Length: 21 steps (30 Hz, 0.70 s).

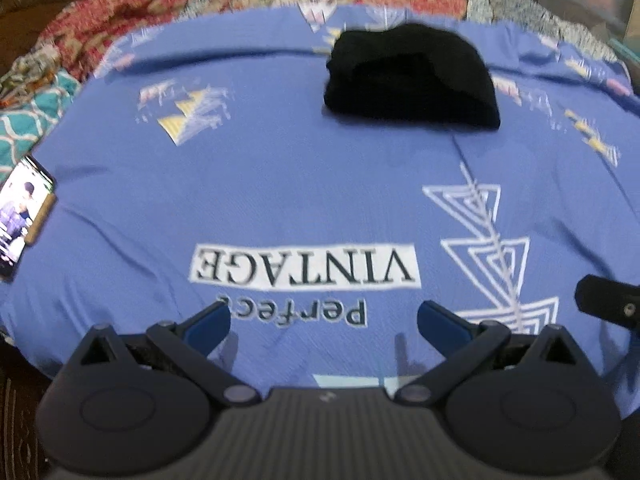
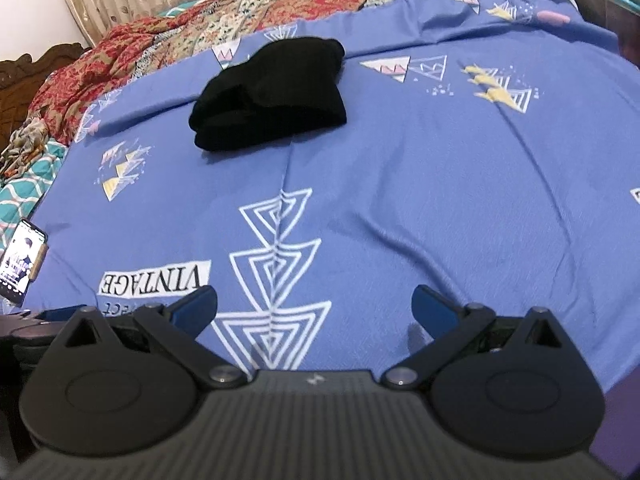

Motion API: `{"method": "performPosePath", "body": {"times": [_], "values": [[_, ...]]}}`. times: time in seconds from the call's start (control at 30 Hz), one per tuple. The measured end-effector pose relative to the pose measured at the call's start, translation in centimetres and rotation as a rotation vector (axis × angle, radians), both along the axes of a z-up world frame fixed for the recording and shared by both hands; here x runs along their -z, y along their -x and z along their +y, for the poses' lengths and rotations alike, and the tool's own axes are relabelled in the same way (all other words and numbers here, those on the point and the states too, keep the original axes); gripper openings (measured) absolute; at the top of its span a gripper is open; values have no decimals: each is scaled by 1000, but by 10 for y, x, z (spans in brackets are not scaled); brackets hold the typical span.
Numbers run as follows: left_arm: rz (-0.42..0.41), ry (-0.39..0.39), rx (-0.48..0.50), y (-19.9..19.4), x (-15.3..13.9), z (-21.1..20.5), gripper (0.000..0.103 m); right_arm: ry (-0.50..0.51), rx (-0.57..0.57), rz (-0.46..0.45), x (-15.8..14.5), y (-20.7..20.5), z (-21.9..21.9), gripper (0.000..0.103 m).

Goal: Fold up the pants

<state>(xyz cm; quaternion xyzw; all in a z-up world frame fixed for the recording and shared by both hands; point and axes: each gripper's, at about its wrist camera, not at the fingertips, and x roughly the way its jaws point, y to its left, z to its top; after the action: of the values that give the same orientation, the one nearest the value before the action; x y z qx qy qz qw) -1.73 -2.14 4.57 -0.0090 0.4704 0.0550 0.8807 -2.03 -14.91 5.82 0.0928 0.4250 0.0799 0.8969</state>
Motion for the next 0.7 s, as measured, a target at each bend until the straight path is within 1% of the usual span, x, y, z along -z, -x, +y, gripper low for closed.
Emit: {"method": "performPosePath", "body": {"times": [0.13,0.23,0.37,0.47,0.57,0.7], "values": [[-32,-1,-7,5,-12,3,103,14,-7,-8,-4,2,6,103],[-46,10,-14,8,-18,7,103,12,-14,-11,-8,1,7,103],[-80,4,-16,12,-28,8,103,4,-10,-15,-17,-1,10,103],[-100,4,-6,15,-32,7,103,9,-29,-34,-22,1,17,103],[-94,28,7,16,-34,8,103,20,-48,-41,-22,3,22,103],[-100,34,4,17,-35,10,103,11,-47,-17,-18,4,24,103]]}}
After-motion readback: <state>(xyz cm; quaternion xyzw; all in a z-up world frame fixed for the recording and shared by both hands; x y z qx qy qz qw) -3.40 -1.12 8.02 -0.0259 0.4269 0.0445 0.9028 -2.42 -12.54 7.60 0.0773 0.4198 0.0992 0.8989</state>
